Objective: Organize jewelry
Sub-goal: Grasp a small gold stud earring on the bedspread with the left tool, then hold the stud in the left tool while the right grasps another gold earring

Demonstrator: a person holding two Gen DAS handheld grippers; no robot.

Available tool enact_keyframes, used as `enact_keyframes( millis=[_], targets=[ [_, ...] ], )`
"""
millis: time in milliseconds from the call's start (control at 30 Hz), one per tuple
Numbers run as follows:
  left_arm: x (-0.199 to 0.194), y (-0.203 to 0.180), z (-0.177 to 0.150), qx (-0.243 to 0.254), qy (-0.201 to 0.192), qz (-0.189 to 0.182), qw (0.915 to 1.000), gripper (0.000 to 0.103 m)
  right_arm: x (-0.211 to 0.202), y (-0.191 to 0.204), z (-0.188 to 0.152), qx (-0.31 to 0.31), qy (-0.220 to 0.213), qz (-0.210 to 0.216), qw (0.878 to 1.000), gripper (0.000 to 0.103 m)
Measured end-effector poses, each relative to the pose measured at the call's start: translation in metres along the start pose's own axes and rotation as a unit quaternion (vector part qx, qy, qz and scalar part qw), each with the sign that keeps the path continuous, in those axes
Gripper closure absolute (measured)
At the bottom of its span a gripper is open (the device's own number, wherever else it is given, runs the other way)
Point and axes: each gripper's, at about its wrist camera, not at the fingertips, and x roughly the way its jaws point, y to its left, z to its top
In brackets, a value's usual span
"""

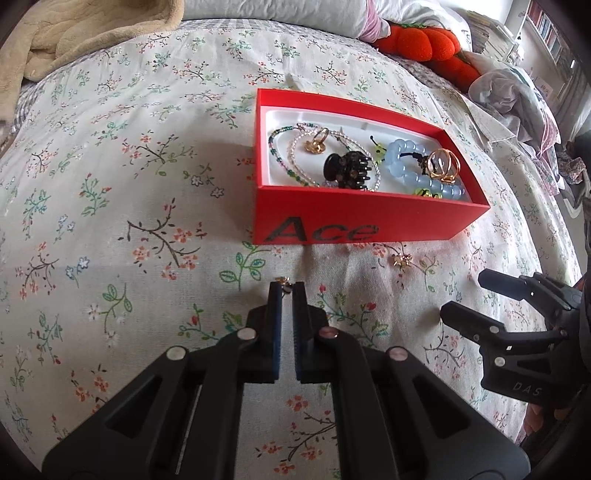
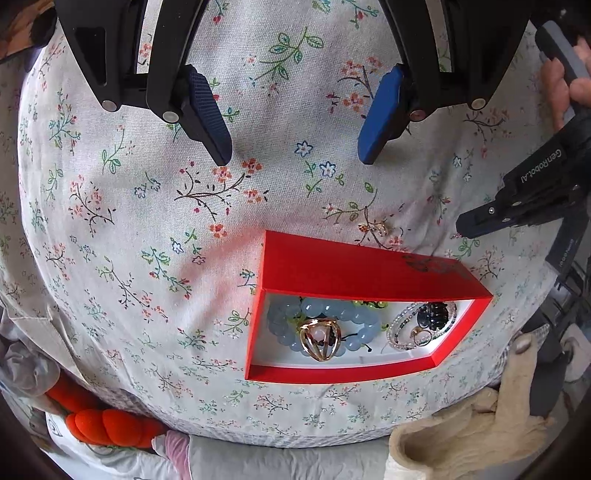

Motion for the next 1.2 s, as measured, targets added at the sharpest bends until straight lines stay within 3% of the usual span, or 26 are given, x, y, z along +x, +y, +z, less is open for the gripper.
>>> enact_keyframes(
  millis=[200, 567, 833, 1200],
  targets=[
    [-0.013, 0.01, -0.004, -0.002, 0.001, 0.001, 1.0, 0.097, 0.009, 0.025, 0.001, -0.004, 0.005, 0.01, 1.0, 0.031],
    [-0.015, 0.028, -0.002, -0.008, 0.006, -0.013, 0.9999, 0.097, 0.023, 0.045, 0.019, -0.013, -0.038, 0.014, 0.999, 0.032],
    [-0.012, 0.025, 0.003, -0.008, 0.007, -0.024, 0.9997, 0.097, 0.026, 0.058, 0.027, -0.021, -0.046, 0.001, 0.999, 0.051],
    [-0.013, 0.027, 0.0, -0.011, 0.008, -0.016, 0.9998, 0.097, 0.022, 0.054, 0.026, -0.02, -0.047, 0.018, 0.999, 0.081]
  ],
)
